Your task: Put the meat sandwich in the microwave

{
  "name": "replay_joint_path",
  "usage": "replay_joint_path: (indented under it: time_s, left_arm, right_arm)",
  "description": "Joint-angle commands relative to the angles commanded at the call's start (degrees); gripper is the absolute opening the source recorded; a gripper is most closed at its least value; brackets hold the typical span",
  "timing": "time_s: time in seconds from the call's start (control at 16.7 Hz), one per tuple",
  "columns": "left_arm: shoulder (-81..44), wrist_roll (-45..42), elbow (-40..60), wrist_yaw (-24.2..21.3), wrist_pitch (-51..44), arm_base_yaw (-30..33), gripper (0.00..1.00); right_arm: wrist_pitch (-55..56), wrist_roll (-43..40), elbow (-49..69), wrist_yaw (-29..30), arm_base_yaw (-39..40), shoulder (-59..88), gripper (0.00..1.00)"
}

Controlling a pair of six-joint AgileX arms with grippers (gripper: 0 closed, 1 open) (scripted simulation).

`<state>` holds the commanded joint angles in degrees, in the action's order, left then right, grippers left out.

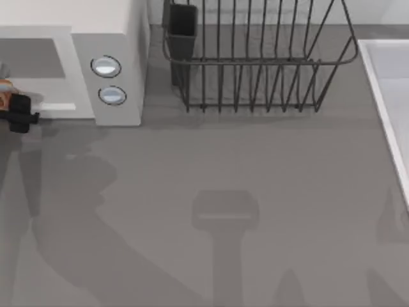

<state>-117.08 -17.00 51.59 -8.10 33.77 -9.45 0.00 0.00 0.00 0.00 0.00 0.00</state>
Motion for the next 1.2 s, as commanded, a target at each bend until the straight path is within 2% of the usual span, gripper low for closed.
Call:
replay_joint_path:
  time_s: [0.24, 0.42, 0.84, 1.02, 1.2]
  left_arm:
    - [-3.3, 10.3, -0.7, -0.8, 12.6, 1.5, 0.0]
    - [-3.8, 13.1, -0.6, -1.1, 15.7, 2.0, 0.0]
    - [-5.3, 13.0, 1.6, -0.8, 14.7, 1.7, 0.0]
    - [-10.4, 13.1, 9.2, -0.3, 11.6, 2.2, 0.0]
    - [-16.8, 13.5, 21.4, 0.1, 7.0, 3.0, 0.0]
  right_arm:
    - [0.0, 0.0, 0.0, 0.0, 0.0, 0.0, 1.0]
    - [0.0, 0.0, 0.0, 0.0, 0.0, 0.0, 1.0]
    - [0.0, 0.0, 0.0, 0.0, 0.0, 0.0, 1.0]
    - [0.0, 0.0, 0.0, 0.0, 0.0, 0.0, 1.0]
    - [0.0, 0.0, 0.0, 0.0, 0.0, 0.0, 1.0]
